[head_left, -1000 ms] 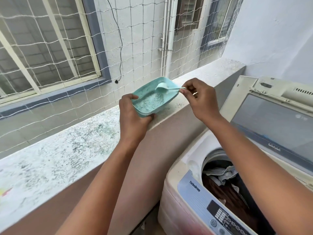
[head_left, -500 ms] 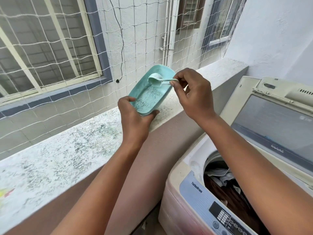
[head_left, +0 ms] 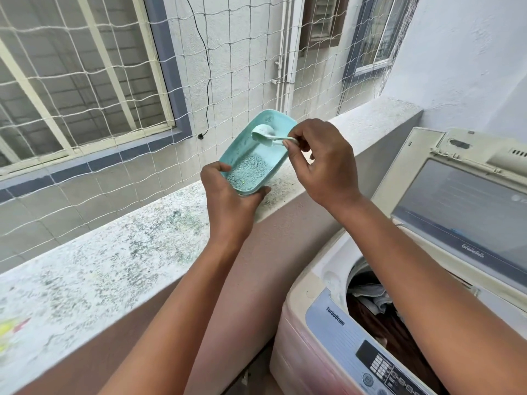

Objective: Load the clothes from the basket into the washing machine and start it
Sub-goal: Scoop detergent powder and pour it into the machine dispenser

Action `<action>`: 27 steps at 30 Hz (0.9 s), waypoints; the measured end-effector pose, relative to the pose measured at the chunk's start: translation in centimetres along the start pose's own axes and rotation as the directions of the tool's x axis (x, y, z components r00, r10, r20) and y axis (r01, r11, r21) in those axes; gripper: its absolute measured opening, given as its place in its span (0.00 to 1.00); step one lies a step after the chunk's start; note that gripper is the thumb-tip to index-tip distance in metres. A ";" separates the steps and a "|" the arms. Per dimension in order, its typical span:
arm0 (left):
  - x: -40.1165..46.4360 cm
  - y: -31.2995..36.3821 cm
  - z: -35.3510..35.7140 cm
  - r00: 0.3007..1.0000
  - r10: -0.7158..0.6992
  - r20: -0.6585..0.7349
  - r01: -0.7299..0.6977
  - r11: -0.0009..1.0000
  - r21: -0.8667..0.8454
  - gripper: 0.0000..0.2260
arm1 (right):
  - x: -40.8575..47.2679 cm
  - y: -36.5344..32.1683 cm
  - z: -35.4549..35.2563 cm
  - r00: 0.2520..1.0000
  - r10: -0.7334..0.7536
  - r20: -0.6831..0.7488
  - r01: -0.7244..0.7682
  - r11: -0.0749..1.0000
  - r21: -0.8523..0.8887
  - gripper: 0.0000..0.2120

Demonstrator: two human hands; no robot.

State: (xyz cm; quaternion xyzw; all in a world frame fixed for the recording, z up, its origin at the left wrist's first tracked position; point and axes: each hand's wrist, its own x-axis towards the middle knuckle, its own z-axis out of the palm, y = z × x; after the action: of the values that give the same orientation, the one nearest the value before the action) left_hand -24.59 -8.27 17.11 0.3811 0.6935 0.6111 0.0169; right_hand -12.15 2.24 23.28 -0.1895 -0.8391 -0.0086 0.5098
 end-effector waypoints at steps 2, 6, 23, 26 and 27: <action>0.0 0.0 0.0 1.000 0.021 0.019 -0.021 1.000 0.009 0.31 | -0.1 -0.1 0.1 0.999 -0.038 0.029 0.040 0.996 -0.075 0.05; -0.2 0.1 0.0 0.998 0.061 0.034 -0.062 0.998 0.027 0.31 | -0.6 -0.6 0.2 0.983 -0.147 0.112 0.160 0.980 -0.120 0.04; -0.1 0.0 0.0 0.995 0.074 0.072 -0.073 0.997 -0.011 0.30 | -1.6 -1.6 -1.2 0.908 -0.222 0.355 0.182 0.973 0.143 0.05; -0.2 0.0 0.0 0.993 0.082 0.085 -0.082 0.997 -0.008 0.30 | -1.7 -1.4 -1.2 0.905 -0.212 0.368 0.166 0.974 0.153 0.05; -0.2 0.1 0.0 0.993 0.084 0.087 -0.084 0.996 -0.008 0.30 | -1.8 -1.4 -1.1 0.904 -0.211 0.371 0.163 0.974 0.156 0.05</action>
State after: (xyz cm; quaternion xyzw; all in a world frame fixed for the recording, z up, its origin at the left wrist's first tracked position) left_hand -24.38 -8.41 17.12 0.4361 0.6741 0.5958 0.0224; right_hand -10.90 0.15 22.54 -0.0748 -0.9361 0.0310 0.3422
